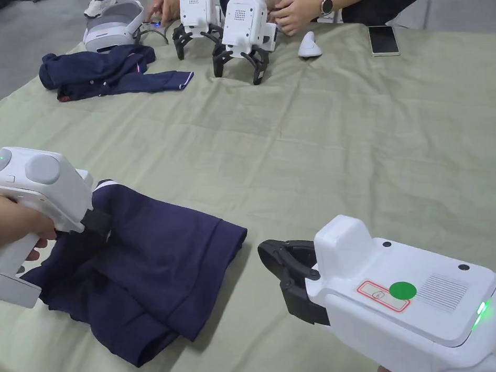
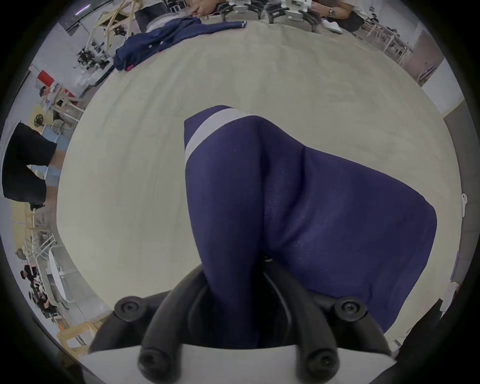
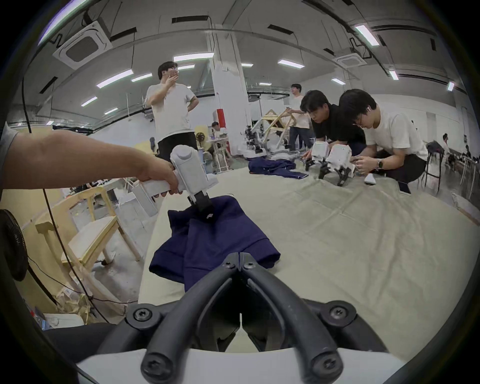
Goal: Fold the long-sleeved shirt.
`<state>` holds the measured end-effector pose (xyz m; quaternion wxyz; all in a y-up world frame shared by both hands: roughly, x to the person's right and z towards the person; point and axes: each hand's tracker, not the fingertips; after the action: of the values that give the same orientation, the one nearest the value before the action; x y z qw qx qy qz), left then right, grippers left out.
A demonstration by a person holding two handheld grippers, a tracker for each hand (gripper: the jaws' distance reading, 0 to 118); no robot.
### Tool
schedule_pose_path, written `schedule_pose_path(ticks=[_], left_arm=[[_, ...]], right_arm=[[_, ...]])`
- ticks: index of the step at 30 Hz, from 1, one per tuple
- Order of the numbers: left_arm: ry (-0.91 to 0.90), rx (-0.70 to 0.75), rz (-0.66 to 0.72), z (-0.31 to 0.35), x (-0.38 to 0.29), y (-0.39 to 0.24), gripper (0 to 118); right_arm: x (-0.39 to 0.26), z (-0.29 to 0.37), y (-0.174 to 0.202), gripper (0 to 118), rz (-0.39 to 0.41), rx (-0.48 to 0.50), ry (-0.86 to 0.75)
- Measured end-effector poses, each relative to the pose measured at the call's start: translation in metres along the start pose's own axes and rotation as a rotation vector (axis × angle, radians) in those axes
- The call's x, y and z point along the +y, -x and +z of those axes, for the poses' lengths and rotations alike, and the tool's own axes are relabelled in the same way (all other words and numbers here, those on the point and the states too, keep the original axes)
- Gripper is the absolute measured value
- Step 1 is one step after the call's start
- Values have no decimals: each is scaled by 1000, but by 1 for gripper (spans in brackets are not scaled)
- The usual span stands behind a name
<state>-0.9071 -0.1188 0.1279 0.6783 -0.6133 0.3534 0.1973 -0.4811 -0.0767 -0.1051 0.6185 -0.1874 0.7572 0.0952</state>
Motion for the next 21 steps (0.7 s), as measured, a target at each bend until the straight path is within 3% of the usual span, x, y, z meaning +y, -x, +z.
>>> schedule_pose_path(ticks=[1, 4, 6, 11, 14, 17, 21], left_arm=[[21, 58, -3, 6, -3, 5, 34], [-47, 81, 90, 49, -17, 18, 108], [-115, 121, 186, 81, -28, 26, 107], [-540, 358, 146, 176, -77, -32, 100], [-838, 285, 151, 219, -119, -104, 91], [-1045, 182, 109, 251, -161, -198, 92], [-1162, 37, 100, 267, -195, -286, 92]], right_arm=[[0, 5, 0, 0, -7, -5, -3], [4, 26, 0, 0, -14, -31, -23], [8, 46, 1, 0, -29, -64, -51], [17, 121, 6, 0, -72, -232, -129], [17, 169, 10, 0, -82, -381, -139], [13, 220, 13, 0, -122, -525, -142], [-3, 277, 10, 0, -161, -659, -166]])
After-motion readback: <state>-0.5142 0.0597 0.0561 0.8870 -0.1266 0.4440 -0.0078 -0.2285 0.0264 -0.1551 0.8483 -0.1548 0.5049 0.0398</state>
